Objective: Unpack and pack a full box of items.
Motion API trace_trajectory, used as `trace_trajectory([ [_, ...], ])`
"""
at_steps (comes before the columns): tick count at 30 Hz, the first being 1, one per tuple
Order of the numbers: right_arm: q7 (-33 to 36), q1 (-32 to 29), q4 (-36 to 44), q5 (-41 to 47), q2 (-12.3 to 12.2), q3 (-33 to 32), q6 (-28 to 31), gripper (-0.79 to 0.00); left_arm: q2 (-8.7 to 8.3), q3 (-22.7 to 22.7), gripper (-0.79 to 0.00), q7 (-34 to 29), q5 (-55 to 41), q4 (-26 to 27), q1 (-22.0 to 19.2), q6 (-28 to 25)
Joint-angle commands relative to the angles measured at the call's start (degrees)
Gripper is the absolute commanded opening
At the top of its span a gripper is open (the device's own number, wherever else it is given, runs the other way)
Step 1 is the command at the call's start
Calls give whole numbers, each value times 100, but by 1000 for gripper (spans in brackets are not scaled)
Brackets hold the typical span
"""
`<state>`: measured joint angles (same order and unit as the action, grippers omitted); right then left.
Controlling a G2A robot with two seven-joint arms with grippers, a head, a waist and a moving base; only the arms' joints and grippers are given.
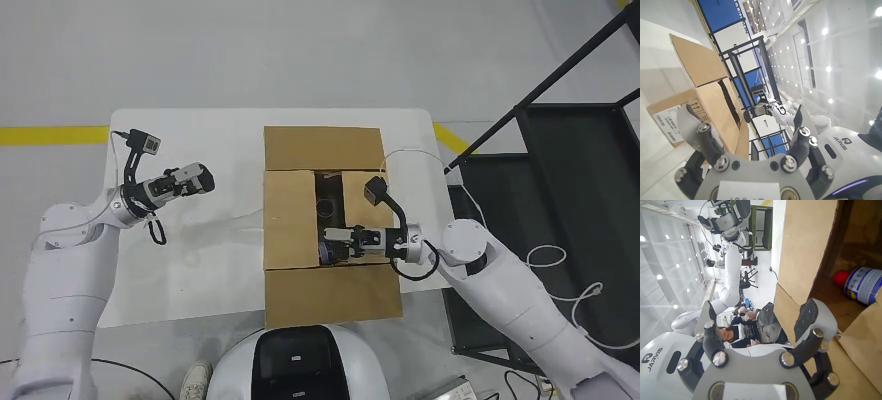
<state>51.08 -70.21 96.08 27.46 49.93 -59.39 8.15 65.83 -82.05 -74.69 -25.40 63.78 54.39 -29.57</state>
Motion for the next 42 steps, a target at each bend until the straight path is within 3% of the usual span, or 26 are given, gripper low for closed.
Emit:
trace_trajectory([
  [1, 0, 0, 0, 0, 0, 0, 0, 0, 0, 0, 0, 0, 1, 0, 0, 0],
  [7, -172, 2, 22, 3, 25, 37, -95, 0, 0, 0, 0, 0, 1, 0, 0, 0],
  [14, -677, 460, -197, -324, 209, 454, -738, 0, -71, 13, 0, 211, 483, 493, 237, 191],
  [21, -1065, 789, -399, -761, 412, 965, -1210, 0, -143, -26, 0, 261, 681, 639, 336, 265],
  [29, -268, 1100, -493, -426, 618, 1354, -651, 0, -198, -117, 0, 326, 407, 672, 331, 284],
  [37, -293, 1455, -192, -156, 839, 1550, -304, 0, -242, -294, 0, 433, -169, 882, 406, 244],
  [42, -499, 1880, -154, -292, 1128, 2100, -335, 0, -266, -378, 0, 392, -542, 1106, 406, 301],
])
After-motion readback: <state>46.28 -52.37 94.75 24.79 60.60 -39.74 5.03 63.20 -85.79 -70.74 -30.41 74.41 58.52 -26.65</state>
